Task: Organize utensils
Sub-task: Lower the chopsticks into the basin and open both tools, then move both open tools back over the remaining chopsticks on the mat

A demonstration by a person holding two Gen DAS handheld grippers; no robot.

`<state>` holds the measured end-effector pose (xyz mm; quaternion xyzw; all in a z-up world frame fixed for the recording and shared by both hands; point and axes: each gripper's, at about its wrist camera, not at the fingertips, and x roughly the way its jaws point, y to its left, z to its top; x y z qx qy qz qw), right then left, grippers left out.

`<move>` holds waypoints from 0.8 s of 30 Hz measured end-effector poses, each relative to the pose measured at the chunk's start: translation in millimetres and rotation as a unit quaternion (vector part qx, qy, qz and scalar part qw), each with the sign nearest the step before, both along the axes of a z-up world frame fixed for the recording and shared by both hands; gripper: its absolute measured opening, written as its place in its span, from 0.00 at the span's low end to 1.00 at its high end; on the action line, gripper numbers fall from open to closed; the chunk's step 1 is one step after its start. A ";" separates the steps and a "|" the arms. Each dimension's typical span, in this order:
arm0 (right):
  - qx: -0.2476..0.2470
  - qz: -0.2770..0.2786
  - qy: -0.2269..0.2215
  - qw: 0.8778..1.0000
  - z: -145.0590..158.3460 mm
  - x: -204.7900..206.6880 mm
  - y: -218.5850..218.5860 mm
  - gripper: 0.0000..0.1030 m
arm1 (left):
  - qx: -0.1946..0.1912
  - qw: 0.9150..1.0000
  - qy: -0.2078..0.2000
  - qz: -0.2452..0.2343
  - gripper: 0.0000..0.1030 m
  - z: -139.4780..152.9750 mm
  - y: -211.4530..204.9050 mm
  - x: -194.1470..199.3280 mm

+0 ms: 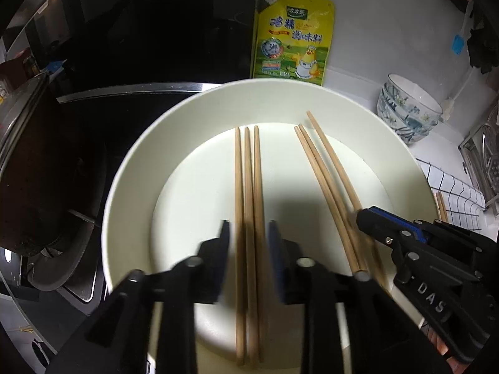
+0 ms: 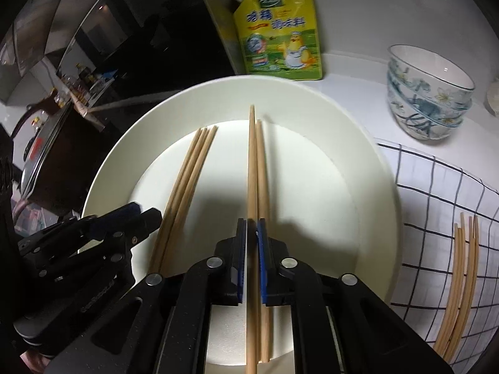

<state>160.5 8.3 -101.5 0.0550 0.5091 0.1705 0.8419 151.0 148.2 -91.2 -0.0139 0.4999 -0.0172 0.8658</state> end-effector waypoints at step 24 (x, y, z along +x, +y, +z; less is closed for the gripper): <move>-0.002 0.002 -0.039 0.999 49.3 -61.6 -39.7 0.19 | 0.008 0.999 -0.028 0.014 0.49 43.0 -11.2 -52.4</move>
